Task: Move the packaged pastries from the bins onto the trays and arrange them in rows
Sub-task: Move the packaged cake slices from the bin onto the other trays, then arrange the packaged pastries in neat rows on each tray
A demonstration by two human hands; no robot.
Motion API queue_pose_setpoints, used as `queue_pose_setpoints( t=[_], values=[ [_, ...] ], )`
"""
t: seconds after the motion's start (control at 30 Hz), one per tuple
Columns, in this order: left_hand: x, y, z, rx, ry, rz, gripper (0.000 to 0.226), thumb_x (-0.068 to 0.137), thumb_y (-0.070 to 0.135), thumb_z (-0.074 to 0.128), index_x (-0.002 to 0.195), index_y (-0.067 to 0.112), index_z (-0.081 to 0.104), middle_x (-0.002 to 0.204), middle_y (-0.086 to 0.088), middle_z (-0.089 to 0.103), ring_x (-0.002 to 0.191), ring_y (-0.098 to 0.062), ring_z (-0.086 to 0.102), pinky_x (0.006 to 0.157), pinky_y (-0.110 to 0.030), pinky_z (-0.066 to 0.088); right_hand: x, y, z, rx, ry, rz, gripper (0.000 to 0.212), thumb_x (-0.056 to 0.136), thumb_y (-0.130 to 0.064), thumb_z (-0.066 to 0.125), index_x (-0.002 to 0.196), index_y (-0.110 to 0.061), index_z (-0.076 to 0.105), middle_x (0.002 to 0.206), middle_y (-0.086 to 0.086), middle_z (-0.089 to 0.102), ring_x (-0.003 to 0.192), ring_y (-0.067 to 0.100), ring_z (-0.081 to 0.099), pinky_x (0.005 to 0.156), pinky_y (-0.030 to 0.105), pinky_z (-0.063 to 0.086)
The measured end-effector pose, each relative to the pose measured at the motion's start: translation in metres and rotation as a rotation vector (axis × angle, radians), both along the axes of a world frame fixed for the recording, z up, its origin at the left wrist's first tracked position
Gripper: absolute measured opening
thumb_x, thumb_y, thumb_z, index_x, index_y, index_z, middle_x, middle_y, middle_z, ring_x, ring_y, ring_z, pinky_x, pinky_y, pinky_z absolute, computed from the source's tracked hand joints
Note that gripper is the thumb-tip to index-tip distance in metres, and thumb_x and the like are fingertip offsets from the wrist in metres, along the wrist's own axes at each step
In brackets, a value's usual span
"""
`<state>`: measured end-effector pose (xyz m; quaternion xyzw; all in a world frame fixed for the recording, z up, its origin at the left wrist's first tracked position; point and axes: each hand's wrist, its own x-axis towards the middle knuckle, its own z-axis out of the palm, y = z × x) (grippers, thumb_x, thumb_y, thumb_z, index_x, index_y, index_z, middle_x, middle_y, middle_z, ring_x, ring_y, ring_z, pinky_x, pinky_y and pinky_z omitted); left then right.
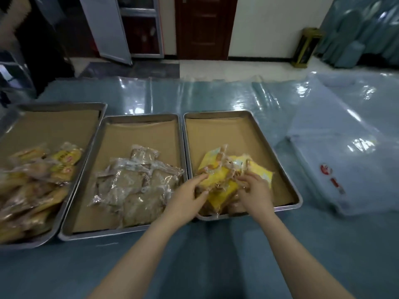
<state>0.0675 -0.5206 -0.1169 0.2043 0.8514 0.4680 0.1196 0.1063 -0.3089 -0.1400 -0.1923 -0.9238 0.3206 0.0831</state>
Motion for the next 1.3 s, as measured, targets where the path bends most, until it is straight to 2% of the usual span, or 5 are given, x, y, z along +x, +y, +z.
queue_pose_setpoints(
  t=[0.17,0.5,0.87,1.03,1.3],
  values=[
    [-0.002,-0.073,0.006,0.025,-0.002,0.156,0.043,0.090,0.027,0.056,0.129,0.045,0.046,0.127,0.021,0.051,0.089,-0.007,0.063,0.063,-0.012,0.038,-0.011,-0.052,0.021,-0.008,0.098,0.050,0.030,0.081,-0.007,0.058,0.102,-0.026,0.066,0.125,-0.009,0.049,0.121,0.015,0.043,0.094,0.029,0.040],
    [-0.023,-0.195,-0.007,0.094,-0.047,0.432,0.041,0.090,0.018,0.058,0.129,0.027,0.052,0.127,0.012,0.054,0.116,-0.004,0.048,0.092,-0.022,0.037,-0.064,-0.176,0.031,0.001,0.026,0.357,0.025,0.087,-0.010,0.056,0.107,-0.021,0.066,0.115,-0.002,0.059,0.111,0.018,0.051,0.094,0.032,0.043],
    [-0.055,-0.231,-0.049,0.056,-0.205,0.452,0.035,0.086,0.017,0.063,0.121,0.023,0.059,0.114,0.009,0.061,0.103,-0.005,0.056,0.083,-0.015,0.039,-0.128,-0.242,0.006,-0.010,-0.147,0.436,0.046,0.086,-0.036,0.065,0.129,-0.023,0.054,0.113,-0.006,0.063,0.088,0.007,0.054,0.071,0.020,0.040],
    [-0.057,-0.226,-0.060,0.019,-0.210,0.455,0.038,0.083,0.026,0.069,0.119,0.019,0.060,0.110,0.013,0.057,0.101,-0.001,0.052,0.085,-0.013,0.037,-0.136,-0.247,-0.001,0.002,-0.255,0.509,0.030,0.072,-0.038,0.079,0.089,-0.027,0.056,0.082,-0.015,0.058,0.076,0.012,0.058,0.057,0.022,0.043],
    [-0.107,-0.229,-0.031,0.359,-0.225,0.665,0.058,0.081,0.031,0.070,0.128,0.042,0.039,0.108,0.033,0.047,0.088,0.021,0.049,0.067,-0.008,0.043,-0.177,-0.257,0.026,-0.488,0.019,0.294,0.027,0.077,-0.036,0.076,0.090,-0.028,0.054,0.071,-0.015,0.062,0.059,-0.008,0.060,0.050,0.012,0.046]
  ],
)
